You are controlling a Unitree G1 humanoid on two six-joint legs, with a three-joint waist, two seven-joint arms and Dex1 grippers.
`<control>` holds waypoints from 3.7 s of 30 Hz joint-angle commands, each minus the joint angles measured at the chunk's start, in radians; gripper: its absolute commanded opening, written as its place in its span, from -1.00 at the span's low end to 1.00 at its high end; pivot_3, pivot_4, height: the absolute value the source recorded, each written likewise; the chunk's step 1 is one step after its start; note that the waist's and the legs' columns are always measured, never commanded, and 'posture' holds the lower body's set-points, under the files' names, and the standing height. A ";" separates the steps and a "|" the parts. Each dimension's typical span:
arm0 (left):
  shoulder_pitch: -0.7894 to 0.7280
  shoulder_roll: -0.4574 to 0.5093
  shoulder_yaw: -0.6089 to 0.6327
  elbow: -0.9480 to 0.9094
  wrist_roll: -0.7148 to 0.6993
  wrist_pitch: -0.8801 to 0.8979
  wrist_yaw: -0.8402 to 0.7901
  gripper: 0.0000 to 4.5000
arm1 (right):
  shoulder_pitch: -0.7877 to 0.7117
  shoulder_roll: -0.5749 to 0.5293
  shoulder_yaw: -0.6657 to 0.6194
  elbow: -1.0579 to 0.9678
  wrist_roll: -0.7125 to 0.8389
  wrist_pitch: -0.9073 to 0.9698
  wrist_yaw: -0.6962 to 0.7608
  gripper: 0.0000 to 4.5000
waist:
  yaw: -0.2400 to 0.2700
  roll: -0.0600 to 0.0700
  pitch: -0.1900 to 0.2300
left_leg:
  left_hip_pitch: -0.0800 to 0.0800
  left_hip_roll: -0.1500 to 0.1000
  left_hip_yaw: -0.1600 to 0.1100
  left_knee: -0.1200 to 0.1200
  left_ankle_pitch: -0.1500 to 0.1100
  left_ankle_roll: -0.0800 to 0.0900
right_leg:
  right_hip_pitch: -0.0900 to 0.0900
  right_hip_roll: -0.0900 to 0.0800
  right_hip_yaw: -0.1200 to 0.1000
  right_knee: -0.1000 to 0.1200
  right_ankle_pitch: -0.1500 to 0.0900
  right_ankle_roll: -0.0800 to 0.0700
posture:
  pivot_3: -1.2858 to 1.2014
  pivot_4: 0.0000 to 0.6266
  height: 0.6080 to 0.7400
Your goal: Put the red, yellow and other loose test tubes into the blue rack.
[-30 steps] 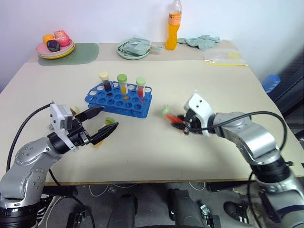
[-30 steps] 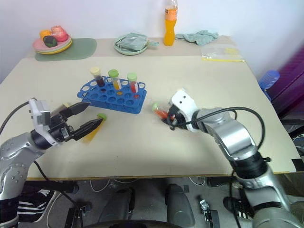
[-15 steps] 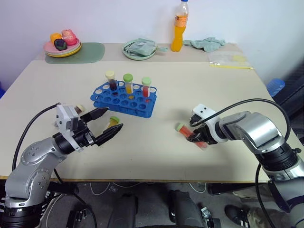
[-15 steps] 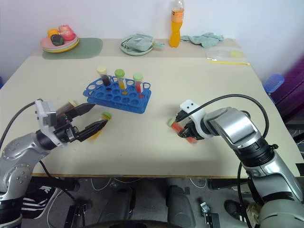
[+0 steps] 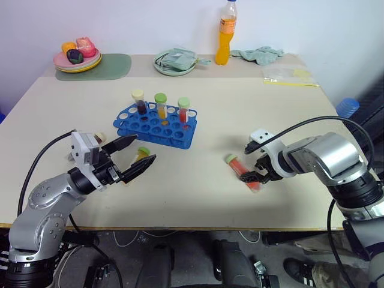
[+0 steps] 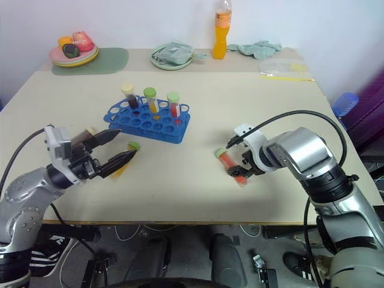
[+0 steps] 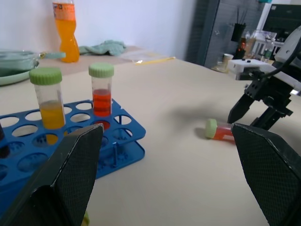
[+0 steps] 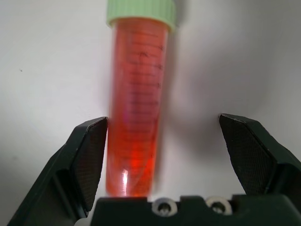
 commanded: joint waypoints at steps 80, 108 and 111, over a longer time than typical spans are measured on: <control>-0.005 -0.014 -0.014 -0.007 0.000 -0.049 0.029 1.00 | 0.115 0.526 -0.082 0.043 0.042 -1.324 -0.191 -0.65 | -0.022 0.004 0.003 | 0.000 0.005 0.001 -0.006 -0.003 0.005 | -0.005 0.006 0.000 -0.003 -0.002 0.002 | 0.03 -0.52 1.00; -0.010 0.025 0.049 0.137 0.174 -0.184 0.059 1.00 | -0.015 0.967 -0.096 0.990 -0.537 -2.060 -0.366 -0.65 | -0.034 0.004 0.003 | 0.003 0.005 0.000 -0.013 0.001 -0.001 | -0.006 0.006 0.001 0.001 0.000 -0.002 | 0.03 -0.52 1.00; -0.009 0.027 0.051 0.139 0.173 -0.186 0.057 1.00 | -0.014 0.965 -0.105 0.998 -0.547 -2.068 -0.368 -0.65 | -0.035 0.004 0.003 | 0.003 0.005 -0.001 -0.013 0.001 -0.001 | -0.006 0.006 0.001 0.001 0.000 -0.002 | 0.03 -0.52 1.00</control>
